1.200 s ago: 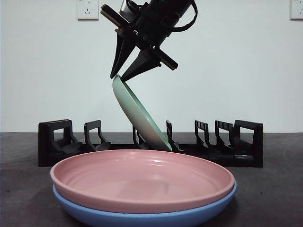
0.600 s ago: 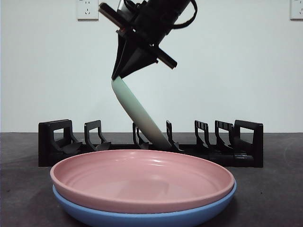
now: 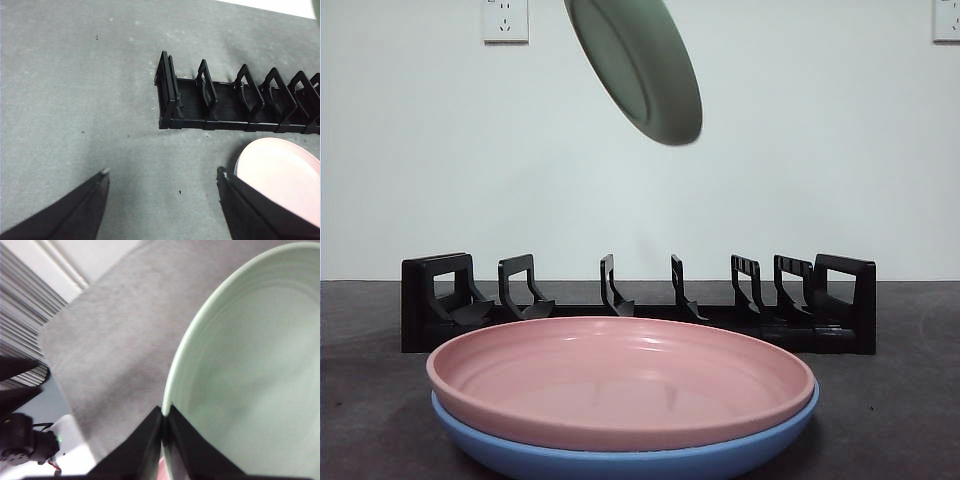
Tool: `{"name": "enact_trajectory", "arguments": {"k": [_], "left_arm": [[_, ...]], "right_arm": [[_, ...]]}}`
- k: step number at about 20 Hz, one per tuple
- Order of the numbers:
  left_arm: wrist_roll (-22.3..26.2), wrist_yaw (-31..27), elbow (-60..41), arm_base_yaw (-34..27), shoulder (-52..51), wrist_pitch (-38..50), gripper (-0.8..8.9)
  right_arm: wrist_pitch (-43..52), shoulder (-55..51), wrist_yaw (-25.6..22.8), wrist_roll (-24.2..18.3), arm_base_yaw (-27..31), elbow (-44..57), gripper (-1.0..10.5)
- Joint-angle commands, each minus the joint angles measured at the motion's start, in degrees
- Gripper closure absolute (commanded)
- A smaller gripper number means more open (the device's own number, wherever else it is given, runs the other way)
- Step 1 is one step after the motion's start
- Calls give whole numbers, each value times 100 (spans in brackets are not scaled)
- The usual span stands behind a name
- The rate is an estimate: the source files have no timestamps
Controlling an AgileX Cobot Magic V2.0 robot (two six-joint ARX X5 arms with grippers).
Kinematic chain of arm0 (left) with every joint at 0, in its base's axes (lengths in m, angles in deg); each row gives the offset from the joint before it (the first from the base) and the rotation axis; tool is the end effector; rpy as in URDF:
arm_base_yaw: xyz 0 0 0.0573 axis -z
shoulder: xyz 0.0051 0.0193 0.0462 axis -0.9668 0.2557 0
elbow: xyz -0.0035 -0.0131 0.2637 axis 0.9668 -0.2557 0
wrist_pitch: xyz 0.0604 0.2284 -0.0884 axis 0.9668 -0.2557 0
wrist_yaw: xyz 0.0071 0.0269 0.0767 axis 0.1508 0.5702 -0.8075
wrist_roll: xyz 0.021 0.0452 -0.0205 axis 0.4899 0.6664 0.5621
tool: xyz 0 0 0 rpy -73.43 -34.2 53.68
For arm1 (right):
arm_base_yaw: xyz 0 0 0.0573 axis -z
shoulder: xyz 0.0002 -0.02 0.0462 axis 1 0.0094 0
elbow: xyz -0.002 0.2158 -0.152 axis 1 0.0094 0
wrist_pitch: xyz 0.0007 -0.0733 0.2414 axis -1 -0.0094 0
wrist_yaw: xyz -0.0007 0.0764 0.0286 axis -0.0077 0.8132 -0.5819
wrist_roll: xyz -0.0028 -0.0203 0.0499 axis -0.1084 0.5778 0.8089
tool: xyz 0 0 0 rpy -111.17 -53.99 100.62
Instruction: Place the plate
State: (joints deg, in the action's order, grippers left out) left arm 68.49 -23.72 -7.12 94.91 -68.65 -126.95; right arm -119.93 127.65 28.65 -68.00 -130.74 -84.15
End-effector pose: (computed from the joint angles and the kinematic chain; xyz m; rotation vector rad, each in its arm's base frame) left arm 0.0424 -0.0119 0.3053 -0.1821 0.5292 -0.1549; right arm 0.2371 0.2231 0.4339 0.0235 0.7679 1.0169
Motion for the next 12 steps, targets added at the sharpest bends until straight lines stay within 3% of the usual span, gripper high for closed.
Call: {"name": "enact_trajectory", "arguments": {"k": [1,5,12], "left_arm": [[-118,-20,50,11,20,85,469],[-238,-20,50,11,20,125,469],[-282,-20,50,11,20,125,470]], "right_arm": [[555,-623,-42,-116,-282,588,934],[1670,-1882,-457,-114,-691,2208,934],[3519,-3637,-1836,-48,-1639,4439,934]]}}
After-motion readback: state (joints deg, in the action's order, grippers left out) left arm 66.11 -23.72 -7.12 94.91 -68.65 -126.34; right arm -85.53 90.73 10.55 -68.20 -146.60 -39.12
